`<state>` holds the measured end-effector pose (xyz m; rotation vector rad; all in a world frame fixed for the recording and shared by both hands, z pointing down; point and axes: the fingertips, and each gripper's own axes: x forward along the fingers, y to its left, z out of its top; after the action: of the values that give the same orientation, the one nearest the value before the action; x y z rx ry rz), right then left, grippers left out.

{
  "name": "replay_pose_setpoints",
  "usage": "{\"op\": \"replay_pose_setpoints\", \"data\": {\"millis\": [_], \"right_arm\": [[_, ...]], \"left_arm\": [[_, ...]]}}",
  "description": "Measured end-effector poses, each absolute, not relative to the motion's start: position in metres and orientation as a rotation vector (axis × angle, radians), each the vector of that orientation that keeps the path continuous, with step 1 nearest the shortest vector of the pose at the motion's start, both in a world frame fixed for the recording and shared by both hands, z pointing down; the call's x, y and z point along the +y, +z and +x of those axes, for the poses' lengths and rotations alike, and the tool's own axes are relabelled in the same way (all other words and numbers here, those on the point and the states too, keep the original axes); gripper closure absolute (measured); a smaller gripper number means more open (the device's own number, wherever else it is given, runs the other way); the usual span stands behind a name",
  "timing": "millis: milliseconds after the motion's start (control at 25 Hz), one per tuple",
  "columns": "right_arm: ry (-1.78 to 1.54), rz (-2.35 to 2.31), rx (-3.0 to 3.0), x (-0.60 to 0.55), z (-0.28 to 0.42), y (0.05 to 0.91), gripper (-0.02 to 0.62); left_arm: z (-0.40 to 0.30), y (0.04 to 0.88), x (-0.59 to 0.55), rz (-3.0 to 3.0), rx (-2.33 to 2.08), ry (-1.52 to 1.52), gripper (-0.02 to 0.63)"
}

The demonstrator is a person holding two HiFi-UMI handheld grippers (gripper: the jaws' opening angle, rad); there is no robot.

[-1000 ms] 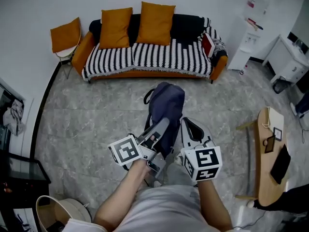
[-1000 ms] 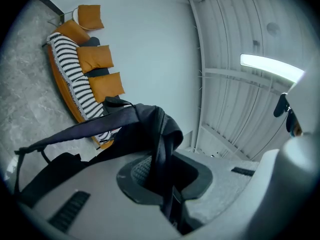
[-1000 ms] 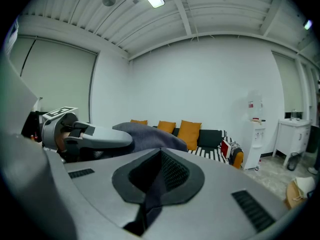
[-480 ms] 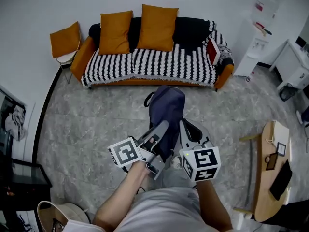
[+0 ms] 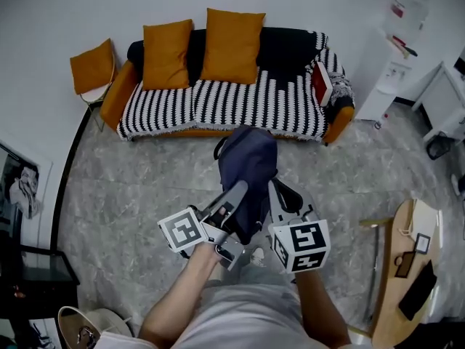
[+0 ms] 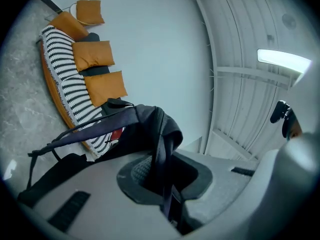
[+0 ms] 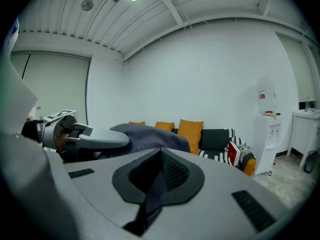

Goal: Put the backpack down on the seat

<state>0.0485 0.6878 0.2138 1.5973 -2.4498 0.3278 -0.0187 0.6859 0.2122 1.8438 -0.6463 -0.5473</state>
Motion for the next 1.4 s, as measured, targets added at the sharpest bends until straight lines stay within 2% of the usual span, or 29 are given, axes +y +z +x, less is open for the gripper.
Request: {"op": "replay_pose_setpoints", "data": {"millis": [760, 1400], "right_arm": [[0.337, 1.567, -2.473, 0.61, 0.074, 0.221, 0.594], [0.373, 1.593, -2.391, 0.435, 0.057, 0.239, 0.594]], "left_arm": [[0.004, 0.225, 0.608, 1.796, -0.668, -0.552, 0.574], [-0.012, 0.251, 0.433, 1.767, -0.63, -0.503, 0.574]]}}
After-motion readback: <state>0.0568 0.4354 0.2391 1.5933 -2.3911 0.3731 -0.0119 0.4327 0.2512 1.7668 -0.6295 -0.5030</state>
